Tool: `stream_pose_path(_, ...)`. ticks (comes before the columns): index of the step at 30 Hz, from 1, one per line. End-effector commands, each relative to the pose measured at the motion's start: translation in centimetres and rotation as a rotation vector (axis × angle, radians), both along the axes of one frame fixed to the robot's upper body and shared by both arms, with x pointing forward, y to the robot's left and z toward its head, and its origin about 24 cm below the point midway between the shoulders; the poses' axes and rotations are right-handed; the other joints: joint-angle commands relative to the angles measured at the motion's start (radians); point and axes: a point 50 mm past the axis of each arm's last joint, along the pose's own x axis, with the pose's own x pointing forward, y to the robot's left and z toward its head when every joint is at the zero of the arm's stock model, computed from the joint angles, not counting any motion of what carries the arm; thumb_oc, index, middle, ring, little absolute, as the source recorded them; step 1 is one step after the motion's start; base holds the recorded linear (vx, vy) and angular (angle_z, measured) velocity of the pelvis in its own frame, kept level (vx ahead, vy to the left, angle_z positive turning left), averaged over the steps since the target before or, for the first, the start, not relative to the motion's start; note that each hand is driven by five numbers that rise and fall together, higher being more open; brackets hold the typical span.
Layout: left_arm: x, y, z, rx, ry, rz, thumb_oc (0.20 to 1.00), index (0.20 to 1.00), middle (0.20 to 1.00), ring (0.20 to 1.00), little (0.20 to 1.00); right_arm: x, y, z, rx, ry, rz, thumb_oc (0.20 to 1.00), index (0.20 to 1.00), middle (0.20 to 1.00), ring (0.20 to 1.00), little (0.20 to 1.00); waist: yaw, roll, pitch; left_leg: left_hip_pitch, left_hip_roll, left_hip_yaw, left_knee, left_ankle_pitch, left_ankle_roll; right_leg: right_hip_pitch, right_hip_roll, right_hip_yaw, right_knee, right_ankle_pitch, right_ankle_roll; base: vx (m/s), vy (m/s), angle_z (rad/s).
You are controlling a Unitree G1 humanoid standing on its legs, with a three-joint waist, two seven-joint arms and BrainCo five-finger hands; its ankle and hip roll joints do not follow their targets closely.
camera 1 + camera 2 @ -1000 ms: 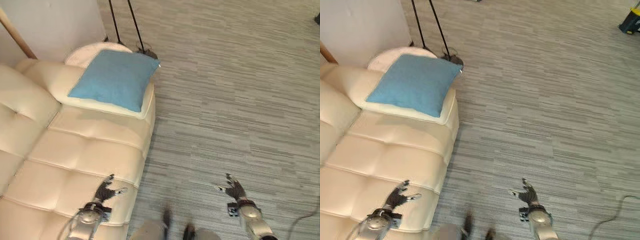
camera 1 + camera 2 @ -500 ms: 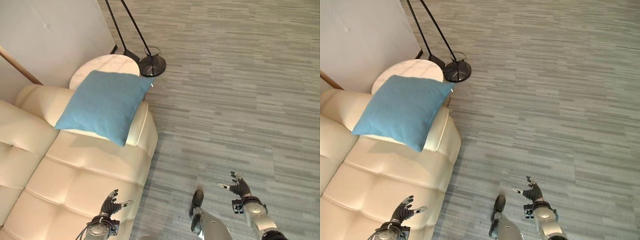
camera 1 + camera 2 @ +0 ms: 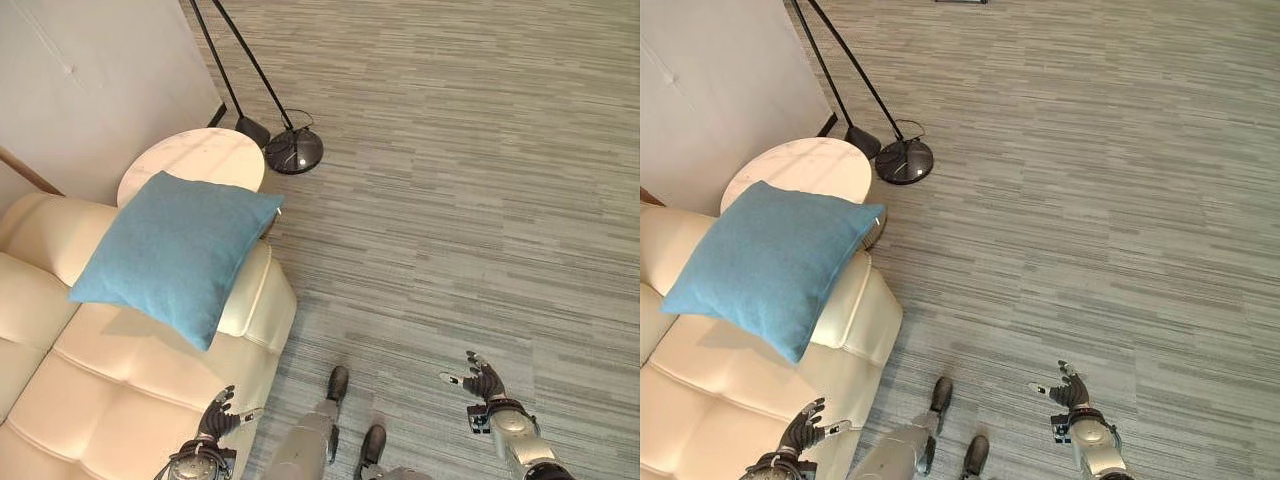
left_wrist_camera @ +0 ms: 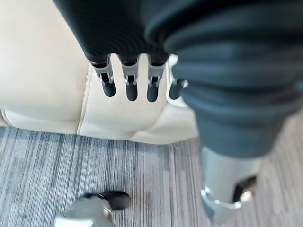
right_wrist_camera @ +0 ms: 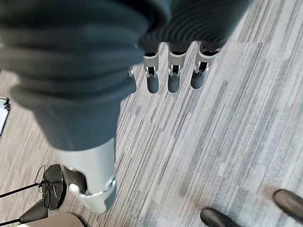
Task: Pick up all the scattered cushions and arrange them neatly on the sofa.
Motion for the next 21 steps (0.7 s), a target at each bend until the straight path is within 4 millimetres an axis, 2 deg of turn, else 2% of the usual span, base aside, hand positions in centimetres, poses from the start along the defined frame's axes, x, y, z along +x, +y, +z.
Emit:
stream_pose_path(1,0.9,1.6,1.1,0.054,-0.048,-0.014,1.000,1.000,1.000,1.000,1.000,-0.1,-0.1,0.8,-0.005,-0.067,-0.002,1.000,1.000,1.000,1.000,1.000,0.047,-0.022,-0.021,0.076,-0.012,0.061,-0.027,0.056,0.051,0.010,-0.024,0.008,0.002,-0.015,0.178,0.26,0.066,-0.24)
stream_pose_path(2,0.9,1.6,1.1,0.054,-0.048,-0.014,1.000,1.000,1.000,1.000,1.000,-0.1,-0.2,0.8,-0.005,-0.067,-0.002,1.000,1.000,1.000,1.000,1.000,0.046,-0.021,-0.024,0.072,-0.011,0.059,-0.027,0.058,0.051,0.006,-0.023,0.006,0.002,-0.014,0.178,0.32,0.091,-0.15)
stream_pose_path(3,0.8,2.0,1.1,0.071,-0.036,-0.020,1.000,1.000,1.000,1.000,1.000,-0.4,-0.1,0.6,-0.003,-0.060,0.000,1.000,1.000,1.000,1.000,1.000,0.040,-0.039,-0.029,0.098,-0.014,0.047,-0.020,0.054,0.058,0.022,-0.035,-0.004,0.006,-0.025,0.173,0.22,0.095,-0.10)
stream_pose_path(6,0.8,2.4,1.3,0.084,-0.034,-0.019,1.000,1.000,1.000,1.000,1.000,-0.3,0.1,0.6,0.005,-0.063,0.001,1.000,1.000,1.000,1.000,1.000,0.040,-0.054,-0.040,0.104,-0.017,0.038,0.002,0.032,0.064,0.026,-0.047,-0.009,0.010,-0.030,0.175,0.22,0.120,0.18)
stream_pose_path(7,0.6,2.8,1.3,0.093,-0.028,-0.011,1.000,1.000,1.000,1.000,1.000,-0.3,0.3,0.5,0.008,-0.057,0.012,1.000,1.000,1.000,1.000,1.000,0.050,-0.070,-0.048,0.113,-0.025,0.028,0.045,-0.009,0.074,0.041,-0.067,-0.009,0.016,-0.036,0.183,0.21,0.157,0.44)
stream_pose_path(10,0.1,3.5,1.4,0.099,-0.018,0.015,1.000,1.000,1.000,1.000,1.000,-0.1,0.6,0.4,0.008,-0.045,0.030,1.000,1.000,1.000,1.000,1.000,0.074,-0.085,-0.062,0.113,-0.041,0.010,0.107,-0.066,0.084,0.046,-0.101,-0.007,0.051,-0.041,0.197,0.21,0.175,0.25)
stream_pose_path(11,0.1,3.5,1.4,0.098,-0.018,0.014,1.000,1.000,1.000,1.000,1.000,-0.1,0.6,0.4,0.008,-0.045,0.030,1.000,1.000,1.000,1.000,1.000,0.073,-0.085,-0.065,0.109,-0.041,0.008,0.106,-0.063,0.085,0.042,-0.101,-0.008,0.051,-0.039,0.197,0.19,0.178,0.19)
stream_pose_path(12,-0.3,4.2,1.4,0.105,-0.009,0.041,1.000,1.000,1.000,1.000,1.000,0.0,0.7,0.4,0.010,-0.043,0.039,1.000,1.000,1.000,1.000,1.000,0.097,-0.090,-0.071,0.117,-0.051,-0.009,0.132,-0.096,0.095,0.042,-0.131,-0.009,0.106,-0.036,0.209,0.13,0.120,0.09)
stream_pose_path(13,-0.3,4.2,1.4,0.105,-0.009,0.041,1.000,1.000,1.000,1.000,1.000,0.0,0.7,0.4,0.010,-0.043,0.039,1.000,1.000,1.000,1.000,1.000,0.096,-0.090,-0.074,0.113,-0.051,-0.010,0.131,-0.093,0.095,0.039,-0.131,-0.010,0.106,-0.034,0.209,0.18,0.188,0.08)
stream_pose_path(16,-0.4,5.1,1.9,0.118,-0.022,0.063,1.000,1.000,1.000,1.000,1.000,0.5,0.9,0.9,0.007,-0.066,0.054,1.000,1.000,1.000,1.000,1.000,0.104,-0.080,-0.067,0.134,-0.071,-0.058,0.152,-0.114,0.118,-0.010,-0.174,-0.016,0.271,0.009,0.221,0.19,0.165,0.25)
stream_pose_path(17,-0.1,5.0,2.1,0.120,-0.038,0.065,1.000,1.000,1.000,1.000,1.000,0.9,1.1,1.1,0.002,-0.080,0.064,1.000,1.000,1.000,1.000,1.000,0.095,-0.059,-0.059,0.179,-0.065,-0.101,0.138,-0.119,0.126,-0.086,-0.172,0.001,0.373,0.019,0.202,0.31,0.138,0.65)
stream_pose_path(21,0.2,4.6,1.9,0.109,-0.041,0.057,1.000,1.000,1.000,1.000,1.000,1.1,1.0,1.4,-0.003,-0.092,0.065,1.000,1.000,1.000,1.000,1.000,0.066,-0.040,-0.046,0.255,-0.057,-0.168,0.090,-0.111,0.112,-0.168,-0.159,-0.021,0.331,-0.003,0.175,0.21,-0.003,0.71)
